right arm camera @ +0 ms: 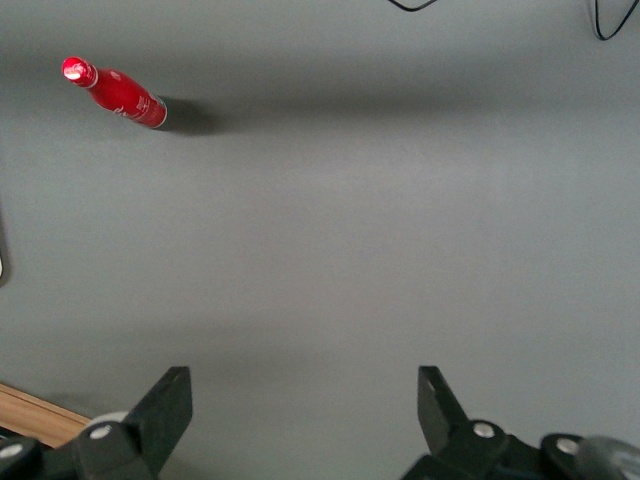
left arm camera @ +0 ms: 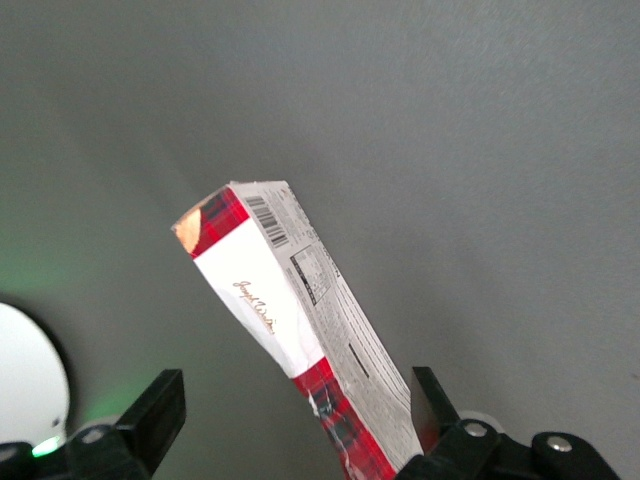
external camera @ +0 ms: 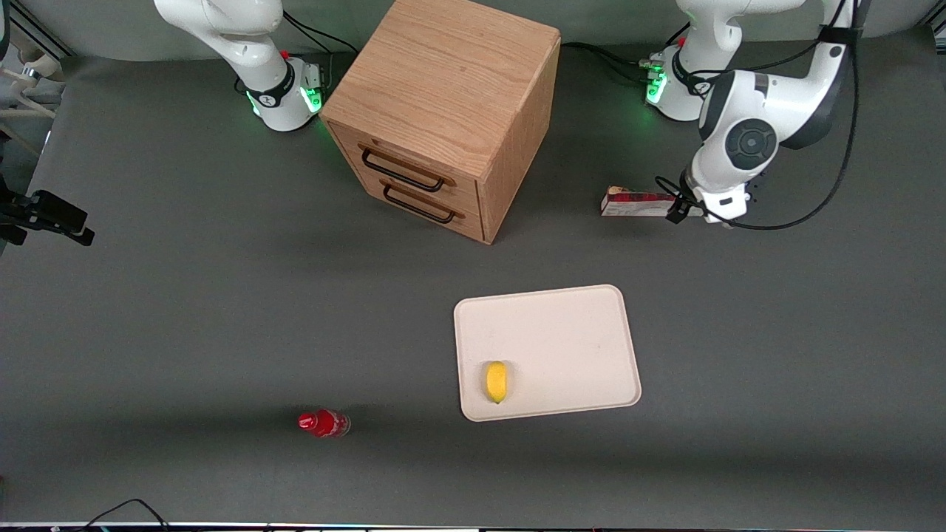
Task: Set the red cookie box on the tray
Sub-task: 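Lift the cookie box upright with the left gripper, then carry the held cookie box over to the white tray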
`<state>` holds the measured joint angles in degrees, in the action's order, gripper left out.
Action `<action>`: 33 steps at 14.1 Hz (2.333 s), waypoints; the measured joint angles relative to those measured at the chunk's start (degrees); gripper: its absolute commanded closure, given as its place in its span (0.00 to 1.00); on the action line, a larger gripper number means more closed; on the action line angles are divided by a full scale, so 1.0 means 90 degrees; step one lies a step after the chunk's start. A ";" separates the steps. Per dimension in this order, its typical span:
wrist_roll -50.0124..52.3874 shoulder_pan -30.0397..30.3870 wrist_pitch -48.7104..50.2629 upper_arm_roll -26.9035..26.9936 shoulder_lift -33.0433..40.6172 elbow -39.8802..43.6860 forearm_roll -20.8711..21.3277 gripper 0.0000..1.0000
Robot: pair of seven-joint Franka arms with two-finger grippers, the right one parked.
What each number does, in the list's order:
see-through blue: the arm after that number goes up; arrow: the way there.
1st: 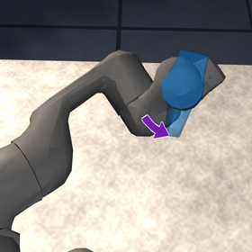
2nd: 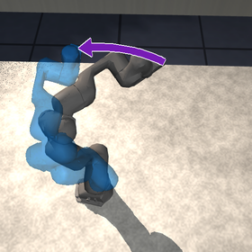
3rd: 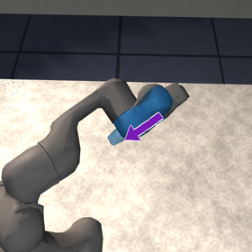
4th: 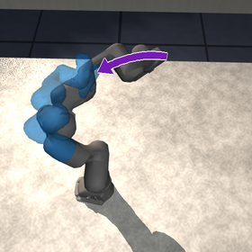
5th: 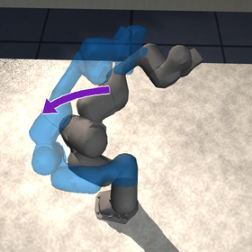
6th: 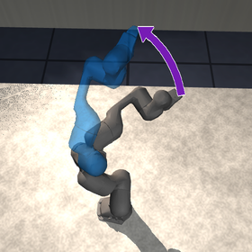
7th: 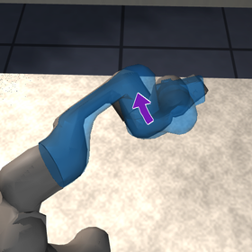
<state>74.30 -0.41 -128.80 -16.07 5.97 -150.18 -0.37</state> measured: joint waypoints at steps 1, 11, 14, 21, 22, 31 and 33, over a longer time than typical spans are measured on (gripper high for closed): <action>0.0047 0.0001 -0.0256 -0.0023 -0.0001 -0.0167 -0.0002 0.00; 0.0542 0.0000 -0.1392 -0.0408 -0.0435 -0.0597 -0.0008 1.00; 0.0542 0.0001 -0.1395 -0.0408 -0.0435 -0.0560 -0.0006 1.00; -0.0286 0.0088 0.0577 -0.0115 -0.0469 0.1351 0.0027 1.00; -0.0572 0.0097 0.1043 -0.0010 -0.0525 0.1847 0.0049 1.00; -0.2409 0.0109 0.3991 -0.0116 -0.3248 0.7284 0.0183 1.00; -0.3050 0.0082 0.3985 -0.0429 -0.3803 0.7757 0.0226 1.00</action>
<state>46.85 0.33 -92.93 -19.93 -28.26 -80.37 1.67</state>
